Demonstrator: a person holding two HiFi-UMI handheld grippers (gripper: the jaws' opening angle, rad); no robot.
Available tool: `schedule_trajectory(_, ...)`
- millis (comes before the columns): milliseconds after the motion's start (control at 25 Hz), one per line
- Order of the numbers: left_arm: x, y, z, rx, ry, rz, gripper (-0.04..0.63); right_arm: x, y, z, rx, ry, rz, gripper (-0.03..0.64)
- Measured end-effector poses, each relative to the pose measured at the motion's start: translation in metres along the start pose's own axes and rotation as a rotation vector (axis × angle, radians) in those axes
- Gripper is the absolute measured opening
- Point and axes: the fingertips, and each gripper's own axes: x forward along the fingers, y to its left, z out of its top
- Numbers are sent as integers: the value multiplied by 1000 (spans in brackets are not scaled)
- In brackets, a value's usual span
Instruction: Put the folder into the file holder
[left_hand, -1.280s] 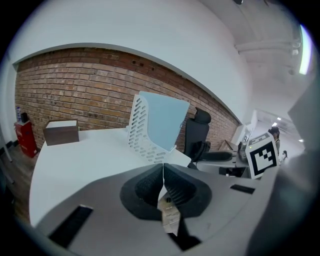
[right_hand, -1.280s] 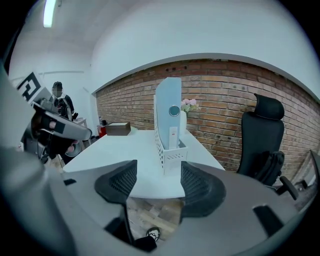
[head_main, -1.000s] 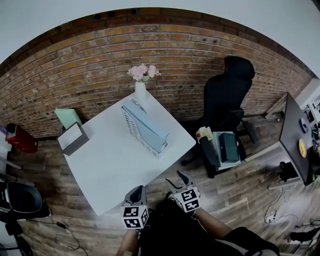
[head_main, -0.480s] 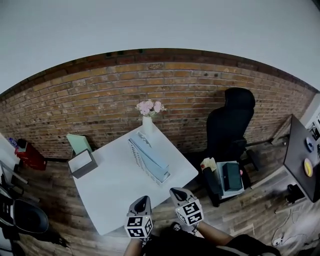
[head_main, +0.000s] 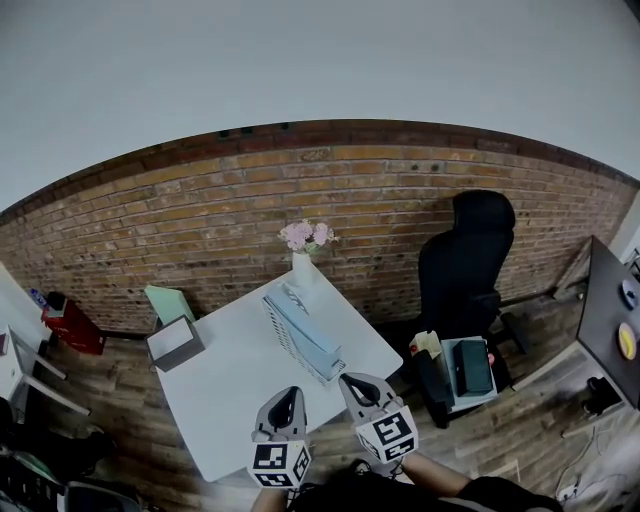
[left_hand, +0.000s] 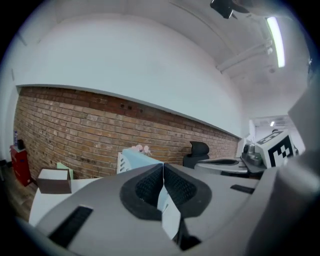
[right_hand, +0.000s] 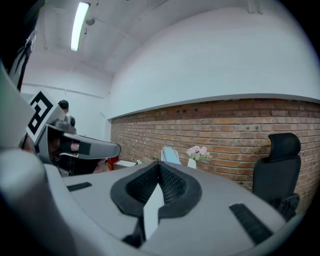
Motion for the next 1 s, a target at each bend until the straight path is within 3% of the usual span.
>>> schedule_trajectory(280, -12, -3, 38, 38, -81, 30, 23, -11, -4, 27, -23, -50, -19, 9)
schedule_trajectory(1000, -27, 7, 33, 36, -92, 81, 23, -21, -9, 31, -54, -67, -45, 8)
